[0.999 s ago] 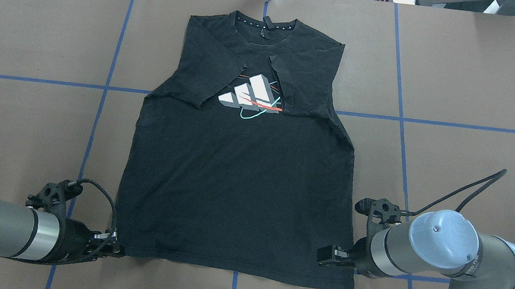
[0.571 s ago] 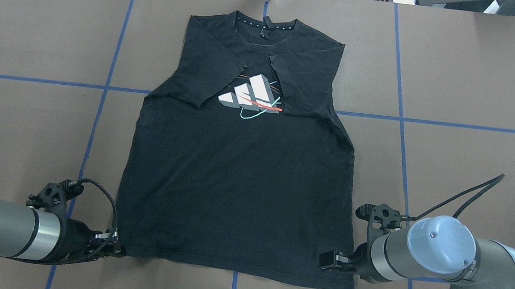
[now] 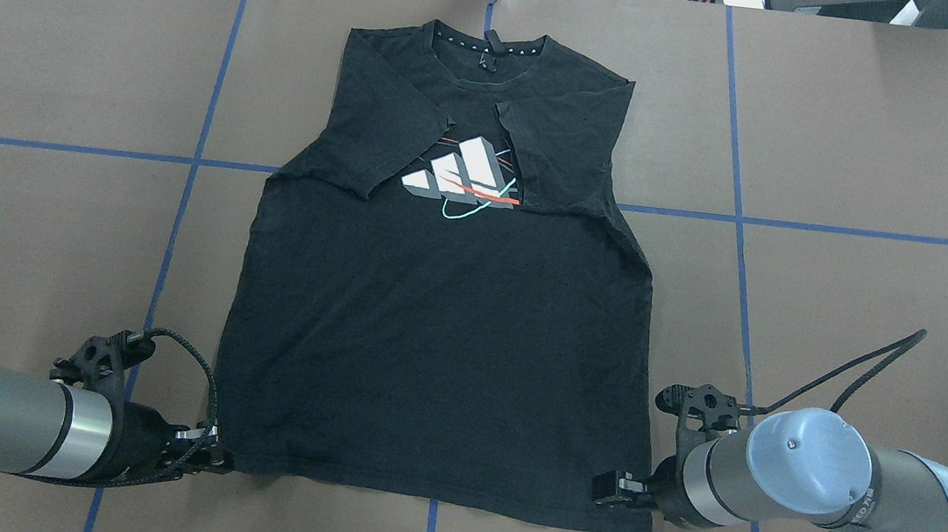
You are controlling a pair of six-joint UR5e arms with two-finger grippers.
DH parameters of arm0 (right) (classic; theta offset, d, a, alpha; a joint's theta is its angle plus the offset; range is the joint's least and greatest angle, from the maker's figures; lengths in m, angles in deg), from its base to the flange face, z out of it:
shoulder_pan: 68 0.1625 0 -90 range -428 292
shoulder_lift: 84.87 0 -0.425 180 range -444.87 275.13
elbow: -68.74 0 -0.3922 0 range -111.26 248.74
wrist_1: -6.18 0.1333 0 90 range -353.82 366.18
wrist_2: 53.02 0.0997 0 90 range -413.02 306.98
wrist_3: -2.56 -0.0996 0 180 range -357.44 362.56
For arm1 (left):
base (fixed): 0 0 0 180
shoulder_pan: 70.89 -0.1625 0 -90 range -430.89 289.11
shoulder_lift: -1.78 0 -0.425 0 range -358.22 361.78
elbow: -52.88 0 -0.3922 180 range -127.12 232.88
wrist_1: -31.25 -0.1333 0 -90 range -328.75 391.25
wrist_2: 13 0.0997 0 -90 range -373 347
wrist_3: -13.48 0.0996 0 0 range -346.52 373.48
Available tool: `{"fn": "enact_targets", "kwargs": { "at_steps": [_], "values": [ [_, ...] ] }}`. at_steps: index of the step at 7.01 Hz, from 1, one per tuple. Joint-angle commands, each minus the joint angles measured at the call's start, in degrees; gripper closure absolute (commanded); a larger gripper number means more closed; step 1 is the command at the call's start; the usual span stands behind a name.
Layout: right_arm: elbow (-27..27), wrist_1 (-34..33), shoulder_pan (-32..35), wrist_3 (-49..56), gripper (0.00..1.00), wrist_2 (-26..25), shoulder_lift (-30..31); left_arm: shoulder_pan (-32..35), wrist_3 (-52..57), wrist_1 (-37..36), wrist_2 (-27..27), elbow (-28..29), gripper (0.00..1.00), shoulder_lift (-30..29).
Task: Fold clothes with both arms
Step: 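Close both grippers on the hem corners nearest the robot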
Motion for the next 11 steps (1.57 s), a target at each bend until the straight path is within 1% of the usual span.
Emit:
{"fn": "enact_targets", "kwargs": {
  "at_steps": [1,2,5,6,8,9,10,11],
  "values": [
    [0.0,0.0,-0.3,0.0,0.27,-0.4,0.0,0.0,0.0,0.0,0.0,0.0,1.00,0.1],
    [-0.1,0.0,-0.5,0.0,0.34,-0.5,0.1,0.0,0.0,0.0,0.0,0.0,1.00,0.1],
    [0.0,0.0,-0.5,0.1,0.46,-0.5,0.2,0.0,0.0,0.0,0.0,0.0,1.00,0.1],
    [0.2,0.0,-0.5,0.1,0.57,-0.5,0.2,0.0,0.0,0.0,0.0,-0.1,1.00,0.1],
    [0.4,0.1,-0.5,0.1,0.94,-0.5,0.2,0.0,0.0,0.0,0.0,-0.1,1.00,0.2],
    [0.5,0.1,-0.4,0.1,1.00,-0.4,0.2,0.0,0.0,0.0,0.0,-0.3,1.00,0.2],
    [0.6,0.2,-0.2,0.2,1.00,-0.3,0.1,0.1,0.0,0.0,0.0,-0.8,1.00,0.4],
    [1.5,0.4,0.6,0.2,1.00,0.9,-0.1,0.1,0.0,0.0,-0.1,-1.4,1.00,0.5]
  ]
}}
